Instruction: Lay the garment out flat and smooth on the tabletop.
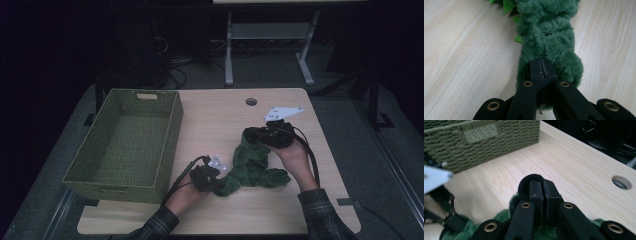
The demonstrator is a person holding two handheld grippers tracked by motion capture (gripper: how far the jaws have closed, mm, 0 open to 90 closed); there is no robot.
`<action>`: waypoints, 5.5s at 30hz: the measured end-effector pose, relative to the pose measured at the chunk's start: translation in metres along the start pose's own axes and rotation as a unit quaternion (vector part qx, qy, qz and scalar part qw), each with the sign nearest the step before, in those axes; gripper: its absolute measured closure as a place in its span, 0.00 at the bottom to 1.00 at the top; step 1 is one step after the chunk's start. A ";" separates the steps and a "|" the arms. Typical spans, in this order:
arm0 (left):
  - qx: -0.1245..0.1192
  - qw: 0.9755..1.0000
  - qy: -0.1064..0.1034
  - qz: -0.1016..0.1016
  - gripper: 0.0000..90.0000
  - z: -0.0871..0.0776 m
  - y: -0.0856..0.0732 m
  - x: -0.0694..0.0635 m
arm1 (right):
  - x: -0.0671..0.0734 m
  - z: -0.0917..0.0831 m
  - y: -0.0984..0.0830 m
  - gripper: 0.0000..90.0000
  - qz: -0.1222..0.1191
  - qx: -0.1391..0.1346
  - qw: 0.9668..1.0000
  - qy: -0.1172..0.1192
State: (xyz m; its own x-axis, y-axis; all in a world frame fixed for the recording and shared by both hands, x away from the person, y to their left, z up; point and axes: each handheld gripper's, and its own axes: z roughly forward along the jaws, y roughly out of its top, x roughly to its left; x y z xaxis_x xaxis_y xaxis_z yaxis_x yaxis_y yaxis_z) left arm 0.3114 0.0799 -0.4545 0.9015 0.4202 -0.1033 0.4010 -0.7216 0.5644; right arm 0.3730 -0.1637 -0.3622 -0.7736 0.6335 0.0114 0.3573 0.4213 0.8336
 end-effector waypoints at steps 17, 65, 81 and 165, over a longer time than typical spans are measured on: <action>0.006 1.000 -0.008 0.001 1.00 -0.001 0.000 0.002 | 0.008 0.098 0.001 0.97 0.026 0.041 0.998 0.050; 0.002 1.000 -0.009 -0.009 0.99 -0.001 -0.001 0.002 | -0.026 -0.013 -0.106 0.63 0.116 0.048 0.992 0.006; -0.111 0.993 0.027 -0.034 0.59 -0.047 0.042 0.025 | -0.021 0.012 -0.111 0.59 0.127 0.086 0.988 0.034; -0.043 0.998 0.036 -0.018 0.79 0.091 0.162 0.085 | -0.030 0.001 -0.107 0.94 0.056 0.073 0.995 -0.033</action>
State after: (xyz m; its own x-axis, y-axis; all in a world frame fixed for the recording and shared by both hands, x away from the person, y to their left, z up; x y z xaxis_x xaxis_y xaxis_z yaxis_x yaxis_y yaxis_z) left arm 0.4679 -0.0515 -0.4464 0.8715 0.4858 -0.0665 0.4144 -0.6573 0.6295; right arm 0.3587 -0.2276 -0.4524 -0.6905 0.7210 0.0584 0.5148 0.4332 0.7398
